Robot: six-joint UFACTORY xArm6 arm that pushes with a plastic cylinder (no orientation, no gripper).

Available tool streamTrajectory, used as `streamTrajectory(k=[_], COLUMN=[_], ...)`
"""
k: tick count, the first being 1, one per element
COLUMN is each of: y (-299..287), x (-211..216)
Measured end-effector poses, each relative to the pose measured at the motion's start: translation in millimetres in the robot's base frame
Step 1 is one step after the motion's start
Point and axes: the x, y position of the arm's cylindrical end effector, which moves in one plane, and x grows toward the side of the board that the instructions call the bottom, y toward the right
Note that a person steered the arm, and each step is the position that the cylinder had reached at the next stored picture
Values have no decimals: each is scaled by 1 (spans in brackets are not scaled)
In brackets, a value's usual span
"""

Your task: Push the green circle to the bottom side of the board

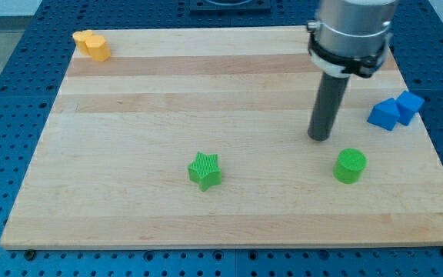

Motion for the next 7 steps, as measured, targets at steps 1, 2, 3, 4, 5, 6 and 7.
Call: streamTrajectory(k=[1,2,3,4,5,6,7], y=[34,61,57,32,8,-9,-20], x=[7,23,46,48,41,25,16])
